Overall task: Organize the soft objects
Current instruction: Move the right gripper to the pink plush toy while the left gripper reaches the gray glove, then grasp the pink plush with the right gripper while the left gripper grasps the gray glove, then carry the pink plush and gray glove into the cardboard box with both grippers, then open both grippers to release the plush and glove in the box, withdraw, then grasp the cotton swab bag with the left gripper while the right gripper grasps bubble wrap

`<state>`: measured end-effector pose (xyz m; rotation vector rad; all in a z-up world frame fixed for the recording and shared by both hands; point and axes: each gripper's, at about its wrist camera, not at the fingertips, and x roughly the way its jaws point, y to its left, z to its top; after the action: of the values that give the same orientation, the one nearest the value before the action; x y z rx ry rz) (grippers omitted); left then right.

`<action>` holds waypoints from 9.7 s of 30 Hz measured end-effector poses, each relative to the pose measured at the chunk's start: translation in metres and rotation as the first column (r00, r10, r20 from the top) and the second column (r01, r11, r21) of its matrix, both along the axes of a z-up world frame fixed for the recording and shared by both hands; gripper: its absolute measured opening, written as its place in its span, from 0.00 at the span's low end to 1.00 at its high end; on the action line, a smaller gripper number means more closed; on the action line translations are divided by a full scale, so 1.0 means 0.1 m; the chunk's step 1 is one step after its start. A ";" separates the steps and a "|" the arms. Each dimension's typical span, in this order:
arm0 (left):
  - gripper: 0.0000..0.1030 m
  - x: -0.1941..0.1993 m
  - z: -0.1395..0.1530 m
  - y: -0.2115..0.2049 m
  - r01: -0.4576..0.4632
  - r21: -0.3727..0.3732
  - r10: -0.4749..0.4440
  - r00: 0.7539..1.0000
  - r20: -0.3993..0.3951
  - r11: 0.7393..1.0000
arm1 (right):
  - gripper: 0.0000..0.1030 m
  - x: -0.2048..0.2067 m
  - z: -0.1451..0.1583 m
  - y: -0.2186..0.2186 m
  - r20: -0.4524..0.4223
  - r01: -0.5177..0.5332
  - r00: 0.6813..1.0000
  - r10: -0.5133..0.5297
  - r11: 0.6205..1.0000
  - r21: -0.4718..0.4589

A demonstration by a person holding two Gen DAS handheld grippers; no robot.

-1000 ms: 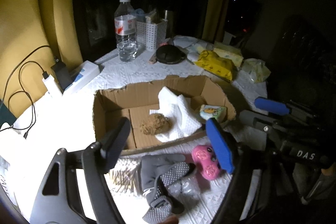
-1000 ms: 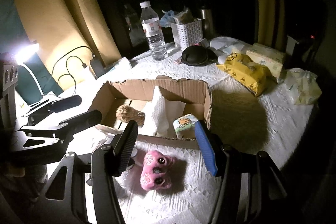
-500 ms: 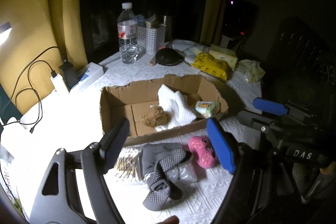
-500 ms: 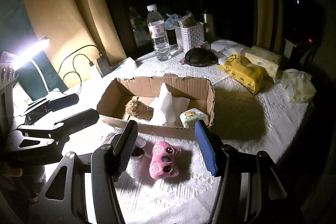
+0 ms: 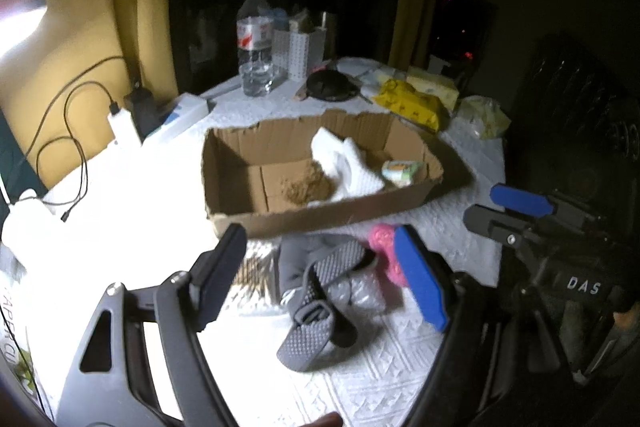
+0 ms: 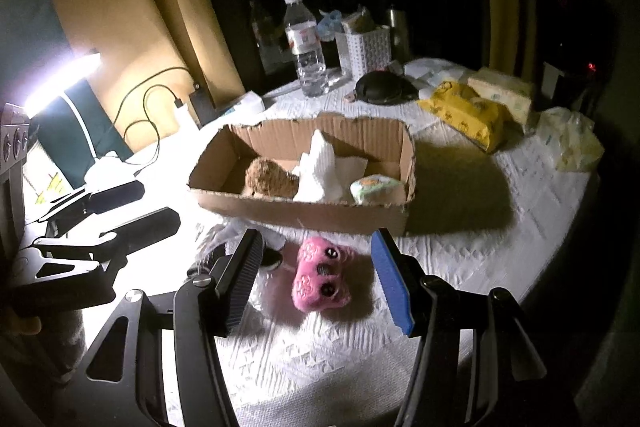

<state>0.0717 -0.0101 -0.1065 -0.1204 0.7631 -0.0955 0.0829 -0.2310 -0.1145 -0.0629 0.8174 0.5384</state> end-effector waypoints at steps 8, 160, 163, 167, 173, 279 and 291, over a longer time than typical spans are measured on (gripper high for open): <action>0.75 0.03 -0.31 0.00 -0.008 0.004 0.008 0.998 -0.066 1.000 | 0.58 0.03 -0.31 0.01 -0.059 -0.007 0.998 0.007 1.000 0.002; 0.24 1.69 -0.59 -0.38 -0.012 -0.047 0.009 0.997 -0.075 0.999 | 0.37 1.58 -0.47 0.03 -0.069 -0.102 0.992 0.107 0.993 0.065; 0.25 1.72 -0.65 -0.39 -0.013 -0.050 0.008 0.996 -0.093 0.999 | 0.40 1.59 -0.49 0.02 -0.069 -0.088 0.993 0.093 0.994 0.062; 0.29 1.74 -0.68 -0.41 -0.009 -0.050 0.004 0.994 -0.109 0.999 | 0.42 1.59 -0.48 -0.01 -0.064 -0.080 0.994 0.084 0.995 0.065; 0.54 1.69 -0.61 -0.40 -0.012 -0.053 0.006 0.995 -0.100 0.999 | 0.42 1.55 -0.46 -0.01 -0.056 -0.077 0.995 0.080 0.995 0.056; 0.70 0.37 -1.18 0.41 -0.150 0.055 0.158 0.969 -0.191 0.987 | 0.58 0.06 -0.99 0.58 -0.218 -0.159 0.963 0.159 0.987 0.016; 0.48 0.32 -1.13 0.40 -0.097 0.033 0.101 0.982 -0.162 0.995 | 0.40 -0.01 -0.91 0.67 -0.200 -0.205 0.957 0.208 0.978 0.034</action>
<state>0.1034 0.0297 -0.2196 -0.1439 0.9209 0.0186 0.0820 -0.1637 -0.2055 -0.0828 1.0133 0.7564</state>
